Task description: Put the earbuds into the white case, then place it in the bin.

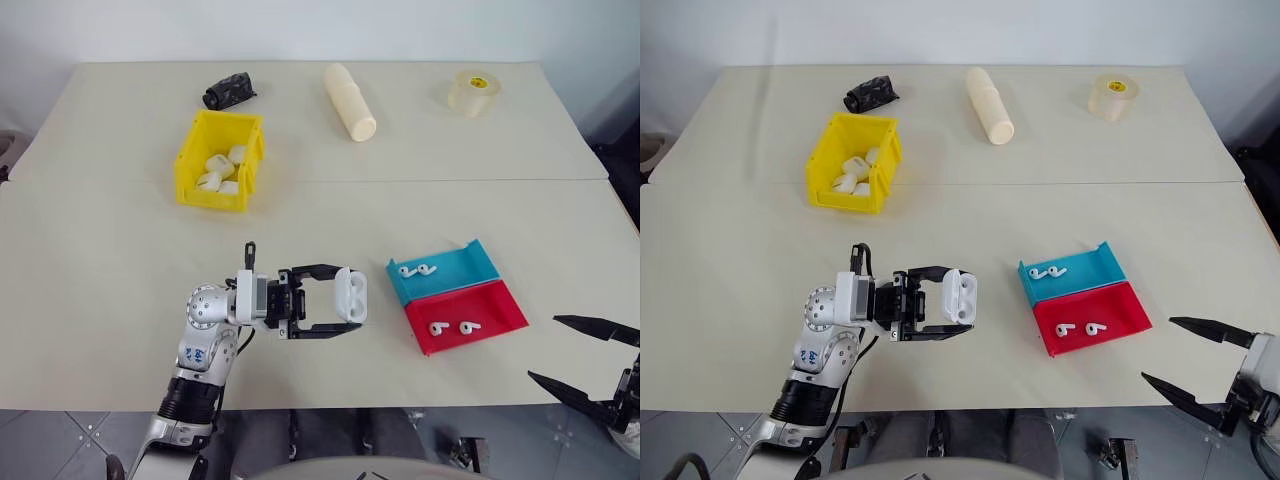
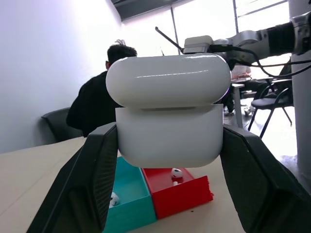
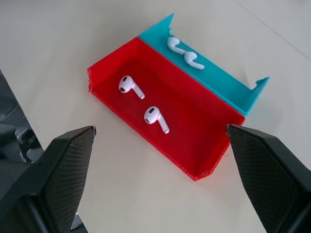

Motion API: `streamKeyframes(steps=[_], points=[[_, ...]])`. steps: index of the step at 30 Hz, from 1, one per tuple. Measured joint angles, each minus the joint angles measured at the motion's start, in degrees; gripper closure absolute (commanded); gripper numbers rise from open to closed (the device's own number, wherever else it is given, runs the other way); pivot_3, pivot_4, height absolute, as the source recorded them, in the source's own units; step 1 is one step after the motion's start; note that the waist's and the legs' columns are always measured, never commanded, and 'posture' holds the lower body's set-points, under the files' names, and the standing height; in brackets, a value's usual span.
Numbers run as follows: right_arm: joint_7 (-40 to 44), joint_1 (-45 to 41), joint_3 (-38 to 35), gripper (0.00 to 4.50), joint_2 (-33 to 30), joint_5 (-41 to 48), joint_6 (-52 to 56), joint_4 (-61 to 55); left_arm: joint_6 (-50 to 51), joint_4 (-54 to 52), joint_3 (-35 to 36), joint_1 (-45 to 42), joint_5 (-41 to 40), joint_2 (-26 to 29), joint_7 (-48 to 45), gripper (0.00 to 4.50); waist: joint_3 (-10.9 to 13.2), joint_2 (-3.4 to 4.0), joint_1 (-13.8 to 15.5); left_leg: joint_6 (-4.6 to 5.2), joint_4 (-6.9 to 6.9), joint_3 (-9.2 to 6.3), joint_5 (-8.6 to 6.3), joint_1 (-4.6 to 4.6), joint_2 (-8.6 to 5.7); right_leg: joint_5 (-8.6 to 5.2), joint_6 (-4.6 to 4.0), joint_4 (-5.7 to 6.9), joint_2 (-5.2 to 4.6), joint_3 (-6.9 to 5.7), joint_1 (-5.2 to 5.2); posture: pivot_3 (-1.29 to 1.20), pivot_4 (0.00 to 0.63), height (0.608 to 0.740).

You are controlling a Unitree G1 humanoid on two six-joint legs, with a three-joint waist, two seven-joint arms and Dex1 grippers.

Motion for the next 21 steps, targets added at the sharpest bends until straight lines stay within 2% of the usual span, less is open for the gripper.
streamKeyframes(steps=[4, 6, 11, 15, 21], points=[[-2.73, -1.79, 2.00, 0.00, -8.35, -0.97, 10.46, -6.14, 1.44, -0.37, 0.03, 0.17, -0.48, 1.56, 0.23, 1.72, -0.01, 0.01, 0.12, 0.00, 0.02, -0.06, 0.00, -0.02, -0.01, 0.00, 0.00, 0.00, -0.02, -0.01, 0.00, 0.00, 0.150, 0.740], [-4.32, -4.77, 5.83, 0.00, -15.49, -1.45, 17.48, -8.16, 2.61, -0.67, -0.09, 0.40, -0.56, 2.95, 0.46, 1.72, -0.01, 0.02, 0.10, 0.03, 0.05, -0.09, -0.01, -0.06, -0.06, 0.01, 0.00, 0.00, -0.09, -0.02, 0.00, 0.00, 0.150, 0.740], [-8.63, -16.98, 18.23, 0.00, -25.63, -3.57, 27.56, -10.39, 3.83, -1.21, -0.61, 0.40, -0.35, 3.77, 1.55, 1.72, 0.00, 0.01, 0.32, 0.03, 0.13, -0.38, -0.01, -0.18, -0.08, 0.00, -0.01, -0.06, -0.11, -0.30, 0.08, 0.00, 0.150, 0.740], [-9.53, -23.39, 27.78, 0.00, -29.29, -6.66, 29.74, -10.69, 3.89, -1.37, -1.07, 0.18, 0.02, 3.61, 2.52, 1.72, 0.00, 0.01, 0.21, 0.03, 0.13, -0.46, -0.01, -0.23, -0.13, 0.01, 0.00, -0.18, -0.15, -0.43, 0.16, 0.00, 0.150, 0.740], [-9.49, -33.17, 39.28, 0.00, -30.04, -12.57, 29.10, -8.53, 3.87, -1.65, -2.16, -0.09, 0.27, 2.30, 3.80, 1.72, 0.00, 0.02, 0.10, 0.03, 0.14, -0.55, -0.01, -0.17, -0.10, 0.03, 0.05, -0.38, -0.14, -0.58, 0.34, 0.00, 0.150, 0.740]])
